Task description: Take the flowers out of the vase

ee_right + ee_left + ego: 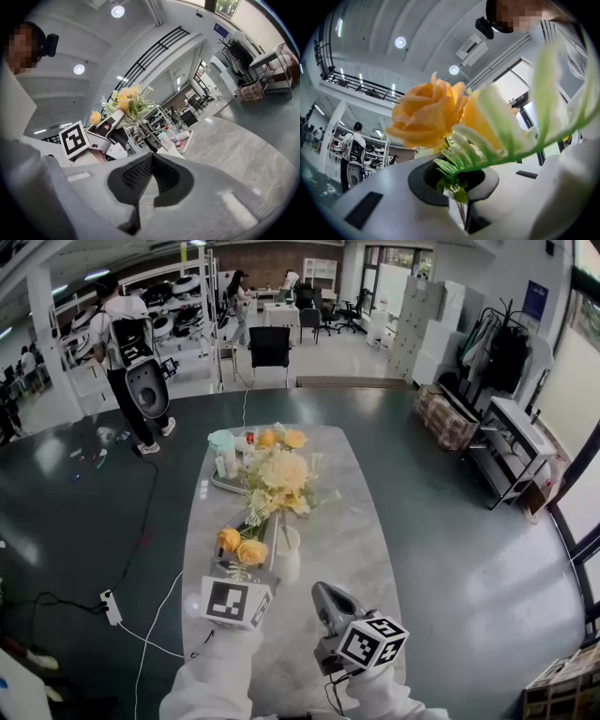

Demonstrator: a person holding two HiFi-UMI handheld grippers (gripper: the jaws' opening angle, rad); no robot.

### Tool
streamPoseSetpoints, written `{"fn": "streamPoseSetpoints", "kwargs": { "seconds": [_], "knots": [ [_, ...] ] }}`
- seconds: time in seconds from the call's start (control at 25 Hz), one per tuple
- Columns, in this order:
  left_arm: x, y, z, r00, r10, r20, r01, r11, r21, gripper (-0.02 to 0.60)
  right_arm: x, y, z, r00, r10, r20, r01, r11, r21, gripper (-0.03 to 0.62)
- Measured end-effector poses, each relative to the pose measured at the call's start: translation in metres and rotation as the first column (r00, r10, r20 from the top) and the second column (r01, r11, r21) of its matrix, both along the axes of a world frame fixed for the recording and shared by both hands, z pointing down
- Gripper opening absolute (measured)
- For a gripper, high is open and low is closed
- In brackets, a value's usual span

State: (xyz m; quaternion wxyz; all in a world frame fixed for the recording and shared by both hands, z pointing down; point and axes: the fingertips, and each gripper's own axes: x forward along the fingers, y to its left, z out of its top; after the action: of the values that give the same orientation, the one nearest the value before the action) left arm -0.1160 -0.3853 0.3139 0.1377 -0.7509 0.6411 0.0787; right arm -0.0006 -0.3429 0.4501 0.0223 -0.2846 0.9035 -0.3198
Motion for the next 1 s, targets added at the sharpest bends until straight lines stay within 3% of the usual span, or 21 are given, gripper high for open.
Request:
{"fn": "streamPoseSetpoints", "kwargs": {
  "seconds": [0.48, 0.76, 1.0],
  "knots": [
    [-0.007, 0.039, -0.046, 1.000, -0.017, -0.008, 0.018, 0.996, 0.083, 0.038, -0.005, 0.031, -0.032, 0.999, -0.027, 0.044, 0.025, 0.999, 0.045, -0.002],
    [-0.037, 0.073, -0.059, 0.997, -0.068, -0.036, 0.072, 0.991, 0.109, 0.038, -0.023, 0.050, -0.036, 0.997, -0.061, 0.036, 0.059, 0.997, 0.059, -0.002],
    [-0.070, 0.105, -0.044, 0.990, -0.130, -0.052, 0.134, 0.988, 0.081, 0.038, -0.049, 0.073, -0.034, 0.994, -0.112, 0.019, 0.111, 0.992, 0.066, -0.002]
  ]
}}
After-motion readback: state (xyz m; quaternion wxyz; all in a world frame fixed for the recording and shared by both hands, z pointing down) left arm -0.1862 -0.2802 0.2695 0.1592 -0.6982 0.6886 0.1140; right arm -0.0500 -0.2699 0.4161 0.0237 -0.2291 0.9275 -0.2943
